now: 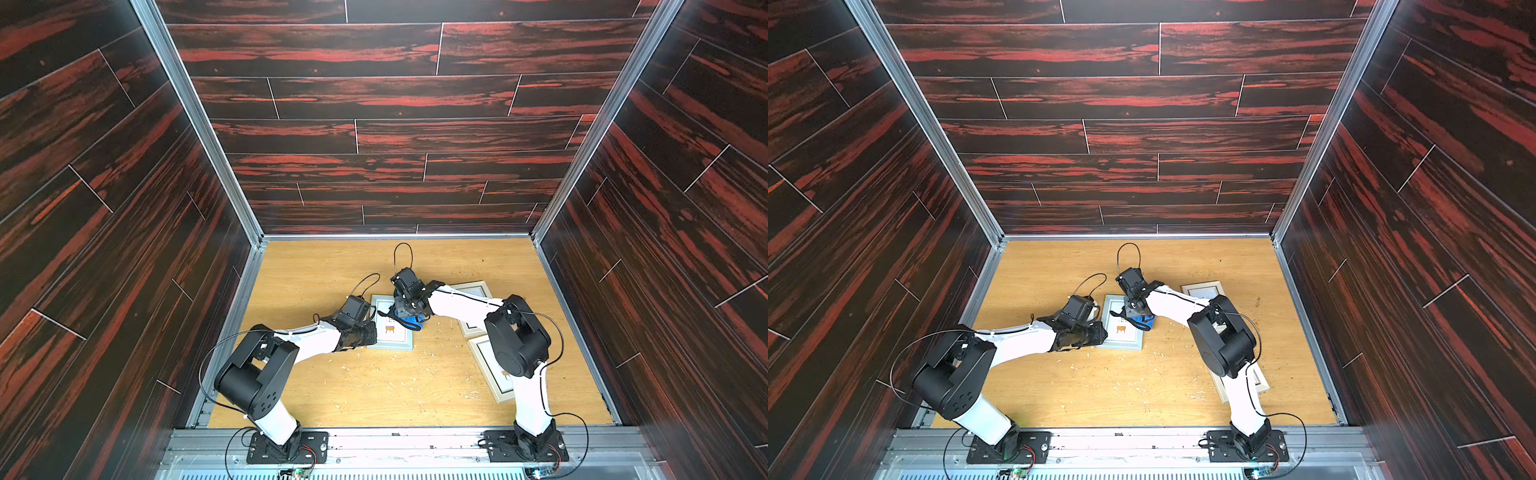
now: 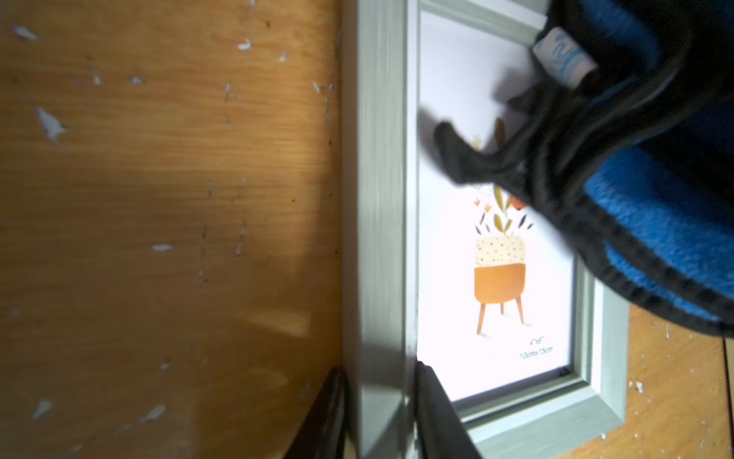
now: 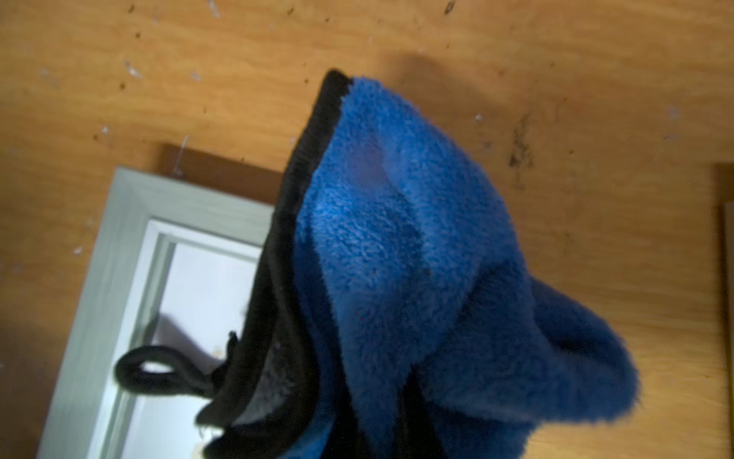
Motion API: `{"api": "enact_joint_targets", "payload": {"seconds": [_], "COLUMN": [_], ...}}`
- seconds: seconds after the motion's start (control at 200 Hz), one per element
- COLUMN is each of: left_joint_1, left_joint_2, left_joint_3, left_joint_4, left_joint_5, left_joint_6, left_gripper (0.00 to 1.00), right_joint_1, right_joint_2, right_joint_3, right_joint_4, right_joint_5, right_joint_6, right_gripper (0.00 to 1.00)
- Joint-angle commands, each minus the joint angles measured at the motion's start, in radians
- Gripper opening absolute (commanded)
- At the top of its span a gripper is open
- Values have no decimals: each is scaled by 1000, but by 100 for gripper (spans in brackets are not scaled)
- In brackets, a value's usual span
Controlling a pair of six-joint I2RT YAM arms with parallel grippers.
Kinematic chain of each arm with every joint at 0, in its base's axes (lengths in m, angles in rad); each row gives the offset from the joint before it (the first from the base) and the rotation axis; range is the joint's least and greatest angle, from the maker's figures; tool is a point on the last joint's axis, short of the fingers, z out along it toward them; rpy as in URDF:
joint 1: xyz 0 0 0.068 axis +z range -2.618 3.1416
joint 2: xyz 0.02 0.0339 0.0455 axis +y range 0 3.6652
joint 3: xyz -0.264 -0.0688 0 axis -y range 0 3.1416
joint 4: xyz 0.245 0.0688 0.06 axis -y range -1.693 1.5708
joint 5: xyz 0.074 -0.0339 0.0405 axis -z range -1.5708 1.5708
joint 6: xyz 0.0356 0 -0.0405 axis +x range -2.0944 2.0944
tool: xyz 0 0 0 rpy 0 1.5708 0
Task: Wipe the picture frame with a cloth
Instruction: Wipe the dirt from the picture frame.
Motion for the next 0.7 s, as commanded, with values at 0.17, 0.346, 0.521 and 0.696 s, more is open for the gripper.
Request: {"api": "enact_joint_targets", "payload": {"seconds": [0.17,0.346,0.521,0.696], "left_joint_1": [2,2,1,1], "left_joint_2": [36,41,53,60], "left_joint_3": [-70,-117,-131,-122], "left_joint_4": [-45,26,34,2], "left_joint_5": [-6,5,-12,-54], "left_joint_6": [-27,-89,-106,-92], "left_gripper": [29,29,29,29], "right_joint_1": [25,23,-62,-43], "right_joint_2": [98,199,137,99], "right_joint_3": [156,279,172,154], "right_joint_4": [-55,-58,-98,-48], "right_joint_5": [-63,-189,-26,-68], "right_joint_6": [25,56,69,46], "right_gripper": [0,0,0,0]}}
